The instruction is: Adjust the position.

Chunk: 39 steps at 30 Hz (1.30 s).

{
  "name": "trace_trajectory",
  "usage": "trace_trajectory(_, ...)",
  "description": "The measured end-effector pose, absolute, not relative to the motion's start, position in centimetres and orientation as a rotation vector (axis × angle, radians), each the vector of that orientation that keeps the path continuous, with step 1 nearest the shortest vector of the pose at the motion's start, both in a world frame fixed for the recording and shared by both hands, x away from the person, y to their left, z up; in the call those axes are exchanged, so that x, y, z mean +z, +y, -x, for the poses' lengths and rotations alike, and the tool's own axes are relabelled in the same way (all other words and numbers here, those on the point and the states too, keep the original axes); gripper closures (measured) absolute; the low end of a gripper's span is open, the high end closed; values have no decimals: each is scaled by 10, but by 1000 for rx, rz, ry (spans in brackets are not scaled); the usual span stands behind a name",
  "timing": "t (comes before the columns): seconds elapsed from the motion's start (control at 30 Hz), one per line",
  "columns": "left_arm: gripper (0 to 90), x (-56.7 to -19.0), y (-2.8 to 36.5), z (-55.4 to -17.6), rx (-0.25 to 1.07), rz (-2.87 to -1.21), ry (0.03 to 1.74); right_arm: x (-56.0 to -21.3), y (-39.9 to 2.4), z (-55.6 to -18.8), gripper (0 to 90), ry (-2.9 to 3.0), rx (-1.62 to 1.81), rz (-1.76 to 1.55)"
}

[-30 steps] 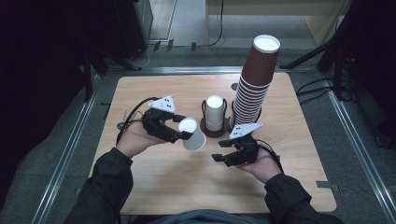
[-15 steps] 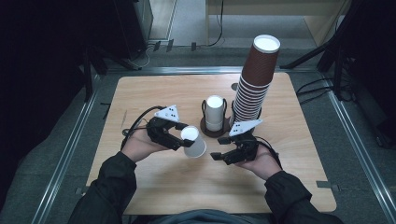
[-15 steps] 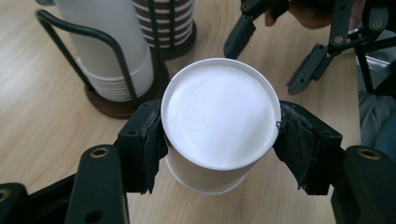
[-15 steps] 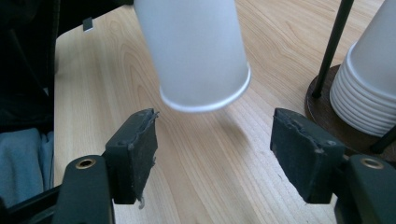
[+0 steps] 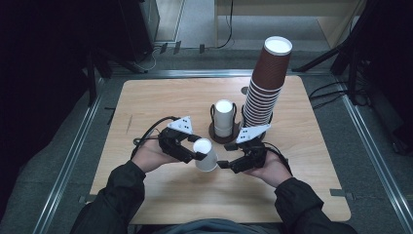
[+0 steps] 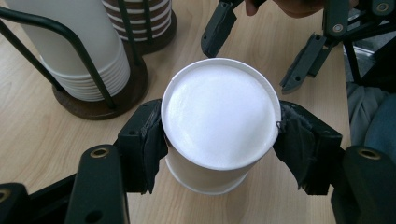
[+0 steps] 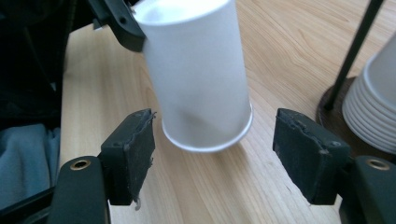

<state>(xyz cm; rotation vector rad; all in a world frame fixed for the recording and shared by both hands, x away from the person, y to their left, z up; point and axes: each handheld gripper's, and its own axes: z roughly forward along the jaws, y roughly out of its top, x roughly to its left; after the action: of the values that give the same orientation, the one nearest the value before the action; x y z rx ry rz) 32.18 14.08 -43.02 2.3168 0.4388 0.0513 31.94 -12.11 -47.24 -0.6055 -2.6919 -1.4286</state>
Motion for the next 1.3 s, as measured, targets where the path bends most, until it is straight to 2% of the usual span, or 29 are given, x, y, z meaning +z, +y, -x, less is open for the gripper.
trace_trajectory(0.27, 358, -427, 136, -320, 48, -2314, 414, -475, -120, -318, 185, -2686, -1413, 513)
trace_trajectory(0.37, 358, -426, 133, -318, 42, -2317, 390, -476, -119, -318, 171, -2686, -1403, 485)
trace_trajectory(1.13, 357, -430, 109, -308, 3, -2377, 267, -486, -95, -315, 163, -2707, -1330, 409)
trace_trajectory(1.3, 357, -432, 106, -308, -2, -2390, 258, -486, -96, -314, 194, -2709, -1328, 411)
